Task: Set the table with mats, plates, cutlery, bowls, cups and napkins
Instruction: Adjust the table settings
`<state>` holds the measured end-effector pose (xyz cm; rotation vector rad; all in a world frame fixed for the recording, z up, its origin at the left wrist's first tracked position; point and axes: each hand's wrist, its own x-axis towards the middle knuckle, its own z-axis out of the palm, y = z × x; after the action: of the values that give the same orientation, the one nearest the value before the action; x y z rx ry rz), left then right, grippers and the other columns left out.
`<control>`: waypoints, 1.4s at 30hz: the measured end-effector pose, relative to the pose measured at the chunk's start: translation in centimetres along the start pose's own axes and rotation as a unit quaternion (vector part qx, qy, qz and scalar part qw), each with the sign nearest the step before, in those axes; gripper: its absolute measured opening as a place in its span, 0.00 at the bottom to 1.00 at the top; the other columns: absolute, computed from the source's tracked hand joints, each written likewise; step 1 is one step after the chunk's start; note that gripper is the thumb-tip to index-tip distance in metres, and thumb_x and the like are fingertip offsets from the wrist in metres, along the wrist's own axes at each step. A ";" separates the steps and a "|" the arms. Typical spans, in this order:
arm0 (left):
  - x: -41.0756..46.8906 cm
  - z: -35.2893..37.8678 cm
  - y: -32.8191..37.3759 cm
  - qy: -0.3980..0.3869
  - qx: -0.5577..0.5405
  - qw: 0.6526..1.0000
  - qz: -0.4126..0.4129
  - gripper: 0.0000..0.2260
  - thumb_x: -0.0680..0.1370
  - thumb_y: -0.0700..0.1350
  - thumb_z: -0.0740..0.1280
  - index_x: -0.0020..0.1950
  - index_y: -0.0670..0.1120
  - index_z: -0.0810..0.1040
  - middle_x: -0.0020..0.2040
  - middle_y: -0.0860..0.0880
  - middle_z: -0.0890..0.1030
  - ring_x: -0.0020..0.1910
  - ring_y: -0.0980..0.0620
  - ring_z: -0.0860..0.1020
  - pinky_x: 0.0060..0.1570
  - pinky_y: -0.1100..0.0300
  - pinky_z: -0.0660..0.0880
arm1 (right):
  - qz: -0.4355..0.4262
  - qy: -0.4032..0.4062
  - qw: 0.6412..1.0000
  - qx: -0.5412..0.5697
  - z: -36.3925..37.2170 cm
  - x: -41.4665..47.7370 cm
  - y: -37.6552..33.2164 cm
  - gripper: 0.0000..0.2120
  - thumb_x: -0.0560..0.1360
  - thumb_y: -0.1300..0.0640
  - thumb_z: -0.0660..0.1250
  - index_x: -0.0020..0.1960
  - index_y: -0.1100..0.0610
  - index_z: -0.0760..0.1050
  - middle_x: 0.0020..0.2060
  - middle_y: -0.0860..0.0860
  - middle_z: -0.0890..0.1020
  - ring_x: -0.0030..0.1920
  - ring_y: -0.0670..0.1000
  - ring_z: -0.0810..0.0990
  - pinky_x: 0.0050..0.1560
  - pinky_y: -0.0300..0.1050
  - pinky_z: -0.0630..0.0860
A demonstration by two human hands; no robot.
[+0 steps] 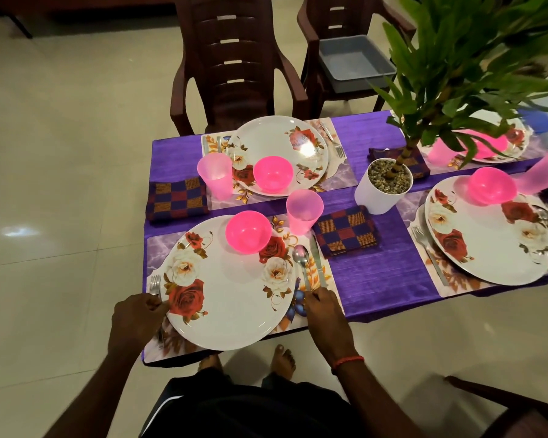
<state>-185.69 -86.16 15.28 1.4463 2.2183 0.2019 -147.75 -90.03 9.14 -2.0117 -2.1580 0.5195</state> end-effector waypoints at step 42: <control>-0.2 0.1 -0.1 -0.028 -0.042 0.999 -0.021 0.19 0.74 0.49 0.77 0.27 0.51 0.74 0.26 0.58 0.76 0.29 0.58 0.75 0.32 0.63 0.65 | 0.103 -0.060 0.974 0.194 -3.3 3.3 -5.1 0.20 0.79 0.50 0.67 0.69 0.46 0.67 0.61 0.50 0.81 0.59 0.54 0.81 0.57 0.53 0.81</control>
<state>-185.69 -86.40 15.17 1.3441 2.1668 0.2352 -151.69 -86.43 13.57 -2.0283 -1.7373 1.0257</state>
